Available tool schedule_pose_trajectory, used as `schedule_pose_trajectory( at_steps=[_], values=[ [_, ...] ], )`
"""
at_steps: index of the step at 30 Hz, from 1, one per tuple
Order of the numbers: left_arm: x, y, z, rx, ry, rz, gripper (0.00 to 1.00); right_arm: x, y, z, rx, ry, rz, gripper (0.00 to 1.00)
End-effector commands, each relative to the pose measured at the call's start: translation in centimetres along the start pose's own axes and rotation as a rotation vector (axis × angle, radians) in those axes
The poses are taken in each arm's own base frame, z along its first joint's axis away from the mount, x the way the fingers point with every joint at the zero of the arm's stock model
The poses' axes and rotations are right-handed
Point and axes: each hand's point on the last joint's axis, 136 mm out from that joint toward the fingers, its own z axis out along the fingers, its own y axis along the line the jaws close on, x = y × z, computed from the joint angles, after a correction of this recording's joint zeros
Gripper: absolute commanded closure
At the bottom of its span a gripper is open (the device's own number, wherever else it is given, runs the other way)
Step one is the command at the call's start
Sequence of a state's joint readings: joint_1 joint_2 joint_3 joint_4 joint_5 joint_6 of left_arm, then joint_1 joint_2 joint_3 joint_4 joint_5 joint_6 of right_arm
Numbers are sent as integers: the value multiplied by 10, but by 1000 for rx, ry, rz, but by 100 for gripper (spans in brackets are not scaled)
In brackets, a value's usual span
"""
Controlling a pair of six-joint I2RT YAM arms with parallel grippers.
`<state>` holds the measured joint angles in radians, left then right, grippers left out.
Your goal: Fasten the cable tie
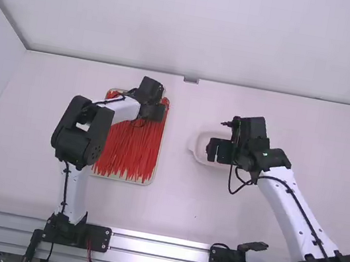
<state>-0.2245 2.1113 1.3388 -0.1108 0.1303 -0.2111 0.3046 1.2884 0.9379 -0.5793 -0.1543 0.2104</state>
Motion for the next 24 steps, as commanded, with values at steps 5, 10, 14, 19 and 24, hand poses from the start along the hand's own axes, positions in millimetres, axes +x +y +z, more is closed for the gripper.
schedule_pose_trajectory(
  at_steps=[5, 10, 14, 19, 24],
  values=[
    [10, 2, 6, 1, 30, -7, 96, -10, 5, -5, -9, -22, -5, 1],
    [10, 3, 6, 0, 29, -14, 96, -10, 5, -5, -9, -22, -5, 1],
    [7, 2, 6, 2, 23, -14, 96, -10, 5, -5, -9, -22, -5, 1],
    [-3, -1, 2, 3, 15, -13, 98, -11, 5, -5, -9, -22, -5, 1],
    [-25, 3, -16, -56, -6, -11, 98, -11, 5, -5, -9, -22, -5, 1]
  ],
)
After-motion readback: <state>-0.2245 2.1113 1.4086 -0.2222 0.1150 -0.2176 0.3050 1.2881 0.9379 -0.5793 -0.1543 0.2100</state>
